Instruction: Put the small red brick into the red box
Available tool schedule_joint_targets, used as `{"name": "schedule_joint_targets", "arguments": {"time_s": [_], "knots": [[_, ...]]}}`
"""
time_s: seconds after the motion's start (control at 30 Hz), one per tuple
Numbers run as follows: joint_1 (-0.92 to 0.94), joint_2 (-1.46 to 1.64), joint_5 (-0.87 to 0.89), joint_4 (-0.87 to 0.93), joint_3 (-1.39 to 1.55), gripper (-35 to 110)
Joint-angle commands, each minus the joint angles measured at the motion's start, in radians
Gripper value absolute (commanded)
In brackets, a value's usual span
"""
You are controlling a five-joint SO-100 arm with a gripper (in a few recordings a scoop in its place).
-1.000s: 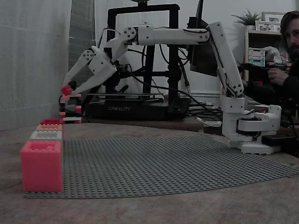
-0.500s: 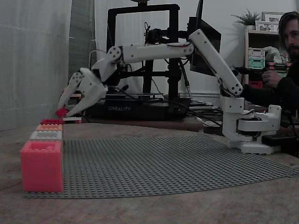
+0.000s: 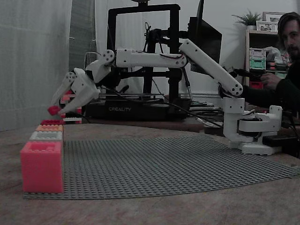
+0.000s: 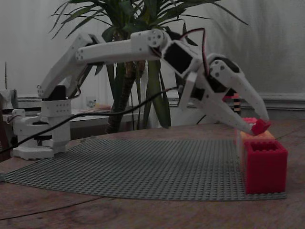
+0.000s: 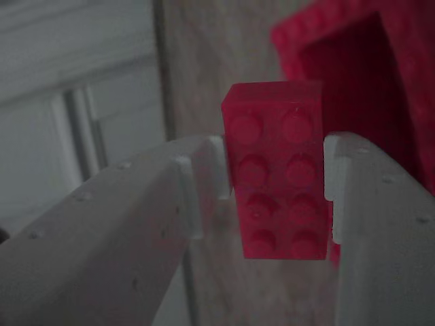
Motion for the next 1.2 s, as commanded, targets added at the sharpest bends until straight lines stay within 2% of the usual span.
{"name": "schedule_joint_targets", "arguments": {"time_s": [0.0, 0.5, 0.6, 0.7, 0.93, 1.17], "knots": [[0.009, 0.043, -0.003, 0.009, -0.075, 9], [0.003, 0.046, 0.003, 0.009, -0.089, 13], [0.0, 0.072, 0.023, 0.012, -0.089, 9], [-0.006, 0.153, 0.052, 0.029, -0.044, 0], [-0.038, 0.583, 0.003, 0.084, 0.347, 0], [-0.107, 1.143, -0.156, 0.215, 1.052, 0]]}}
